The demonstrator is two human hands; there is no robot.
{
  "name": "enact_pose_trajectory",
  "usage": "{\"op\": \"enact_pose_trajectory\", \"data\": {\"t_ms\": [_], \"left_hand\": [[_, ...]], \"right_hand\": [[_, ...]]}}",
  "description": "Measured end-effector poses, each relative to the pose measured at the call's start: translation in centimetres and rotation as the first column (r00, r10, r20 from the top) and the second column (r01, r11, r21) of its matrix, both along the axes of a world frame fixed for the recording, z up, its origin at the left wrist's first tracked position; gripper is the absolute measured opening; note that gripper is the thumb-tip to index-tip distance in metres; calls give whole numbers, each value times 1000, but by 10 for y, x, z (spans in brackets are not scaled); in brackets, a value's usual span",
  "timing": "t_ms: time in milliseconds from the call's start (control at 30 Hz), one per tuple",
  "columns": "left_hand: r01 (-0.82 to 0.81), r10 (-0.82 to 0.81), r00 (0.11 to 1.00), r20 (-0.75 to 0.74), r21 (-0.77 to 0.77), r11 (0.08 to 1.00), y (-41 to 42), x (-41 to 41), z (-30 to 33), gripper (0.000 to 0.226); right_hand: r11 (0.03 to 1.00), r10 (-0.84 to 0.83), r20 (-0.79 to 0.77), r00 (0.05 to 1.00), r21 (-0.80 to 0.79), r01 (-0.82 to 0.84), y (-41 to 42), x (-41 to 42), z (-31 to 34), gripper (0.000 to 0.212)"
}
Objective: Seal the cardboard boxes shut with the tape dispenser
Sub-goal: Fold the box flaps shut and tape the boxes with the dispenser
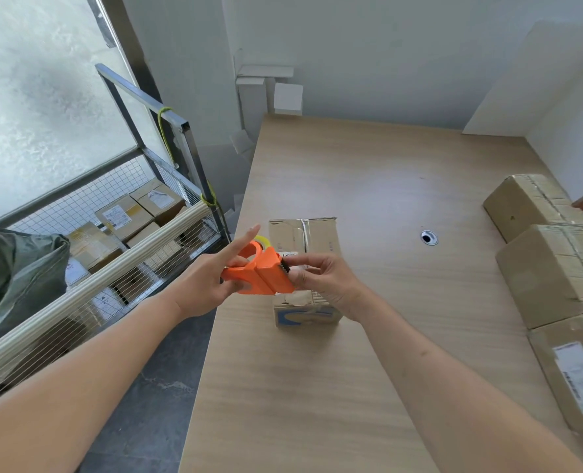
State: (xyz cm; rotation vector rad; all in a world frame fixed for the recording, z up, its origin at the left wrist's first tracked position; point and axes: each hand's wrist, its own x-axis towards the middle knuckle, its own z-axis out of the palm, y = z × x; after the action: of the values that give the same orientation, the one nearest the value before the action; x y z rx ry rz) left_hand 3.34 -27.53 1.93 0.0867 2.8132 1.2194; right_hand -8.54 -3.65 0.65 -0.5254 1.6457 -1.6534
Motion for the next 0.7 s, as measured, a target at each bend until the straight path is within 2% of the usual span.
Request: {"op": "enact_pose_trajectory", "data": {"t_ms": [133, 300, 500, 600, 700], "left_hand": [[24, -24, 1000, 13, -10, 1000, 10, 3, 5, 99], [49, -48, 998, 42, -28, 998, 22, 6, 6, 95], [118, -109, 990, 94, -91, 989, 32, 6, 8, 81], [196, -177, 976, 127, -164, 967, 34, 5, 13, 73], [213, -182, 965, 189, -159, 964, 32, 4, 14, 72]], "right_hand": [[999, -46, 9, 999, 5, 46, 12, -1, -2, 28], [969, -236, -73, 969, 61, 240, 26, -1, -10, 17], [946, -279, -179, 943, 118, 302, 32, 4, -15, 3], [915, -313, -259, 914, 175, 363, 33, 3, -21, 13], [887, -353, -261, 898, 213, 411, 39, 7, -30, 18]]}}
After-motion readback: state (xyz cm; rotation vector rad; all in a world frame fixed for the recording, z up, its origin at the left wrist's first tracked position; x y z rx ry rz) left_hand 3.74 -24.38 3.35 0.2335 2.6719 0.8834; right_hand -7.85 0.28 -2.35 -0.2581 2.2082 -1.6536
